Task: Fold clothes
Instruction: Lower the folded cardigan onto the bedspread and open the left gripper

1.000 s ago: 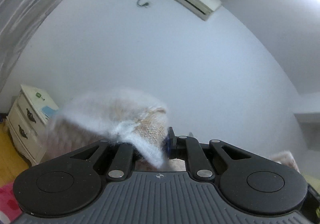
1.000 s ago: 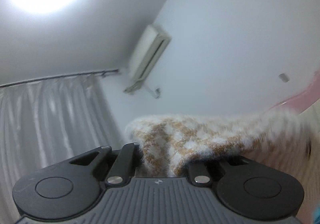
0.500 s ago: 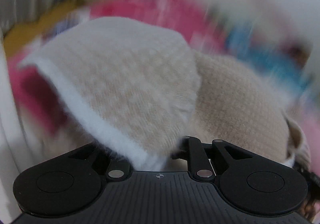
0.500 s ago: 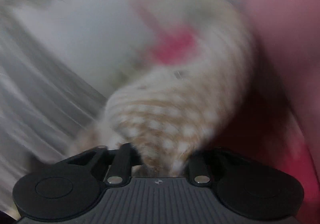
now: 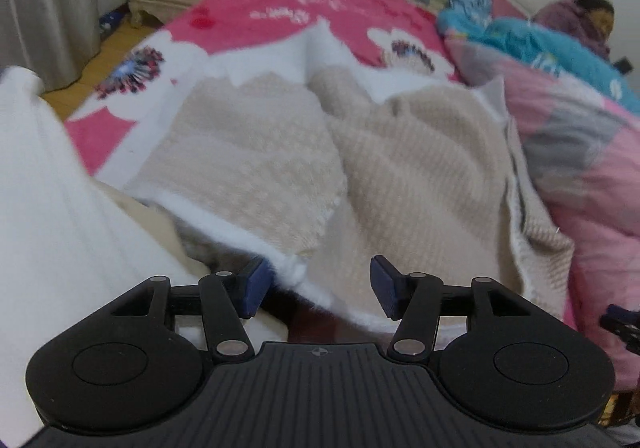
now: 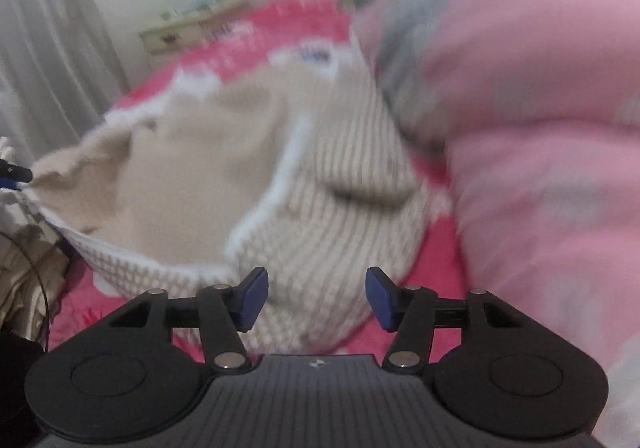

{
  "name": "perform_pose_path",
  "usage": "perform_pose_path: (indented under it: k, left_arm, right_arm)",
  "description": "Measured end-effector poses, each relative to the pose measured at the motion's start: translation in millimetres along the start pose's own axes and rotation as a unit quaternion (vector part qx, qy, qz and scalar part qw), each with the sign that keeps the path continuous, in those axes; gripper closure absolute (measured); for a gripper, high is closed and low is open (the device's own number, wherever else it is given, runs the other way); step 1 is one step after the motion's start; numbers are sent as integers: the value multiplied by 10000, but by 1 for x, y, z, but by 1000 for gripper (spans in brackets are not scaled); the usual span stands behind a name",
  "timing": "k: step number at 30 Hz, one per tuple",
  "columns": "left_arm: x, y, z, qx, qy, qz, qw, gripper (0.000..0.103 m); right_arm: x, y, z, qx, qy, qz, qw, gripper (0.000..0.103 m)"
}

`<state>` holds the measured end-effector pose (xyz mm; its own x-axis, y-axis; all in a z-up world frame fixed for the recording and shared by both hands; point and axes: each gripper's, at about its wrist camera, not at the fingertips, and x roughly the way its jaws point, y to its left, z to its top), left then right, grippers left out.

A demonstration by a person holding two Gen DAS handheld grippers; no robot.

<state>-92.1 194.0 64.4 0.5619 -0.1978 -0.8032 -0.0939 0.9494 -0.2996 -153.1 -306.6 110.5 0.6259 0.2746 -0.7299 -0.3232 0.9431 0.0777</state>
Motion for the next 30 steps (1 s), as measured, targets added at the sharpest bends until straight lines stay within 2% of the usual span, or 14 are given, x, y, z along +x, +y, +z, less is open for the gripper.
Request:
perform_pose_path:
  k: [4,7,9,11,15,18,20,21,22,23,24,25,28,30]
  left_arm:
    - [-14,13,31,-174,-467,307,9983,48]
    - [-15,24,51,-309,-457,332,9979,46]
    - [-3,32,68,-327,-218,433,9983,45]
    - [17,39,87,-222,101,625,9977,45]
    - [68,55,126,133,500,1409,9887,44]
    - [100,81,151,-166,722,1437,9868,44]
    - [117,97,162,-309,734,1527,9851,41]
    - [123,105,166,-435,727,1573,9839,41]
    - [131,115,170,-614,741,1599,9824,41]
    - [135,121,171,-712,764,1563,9822,41]
    - [138,127,171,-810,786,1527,9818,41]
    - [142,133,172,-898,808,1491,9814,41]
    - [143,146,171,-919,804,1414,9824,41]
    - [151,152,173,-913,917,1413,9815,40]
  right_arm:
    - [1,25,29,-1116,-509,339,9919,27]
    - [23,58,46,-2048,-488,815,9742,25]
    - [43,87,53,-2697,-352,1222,9545,21]
    - [67,119,53,-3401,-97,1629,9261,16]
    - [100,164,37,-4403,361,2217,8693,12]
    - [126,186,20,-4711,444,2474,8455,10]
    - [145,196,7,-4669,428,2590,8445,11]
    - [154,200,1,-4646,463,2596,8453,15]
    - [163,202,-3,-4621,595,2541,8475,42]
    - [172,201,-6,-4575,781,2478,8504,60]
    - [180,199,-8,-4527,966,2413,8529,96]
    - [187,194,-7,-4384,1092,2368,8601,96]
    - [196,160,10,-3574,1318,2286,8959,96]
    - [201,138,17,-3137,1435,2259,9110,96]
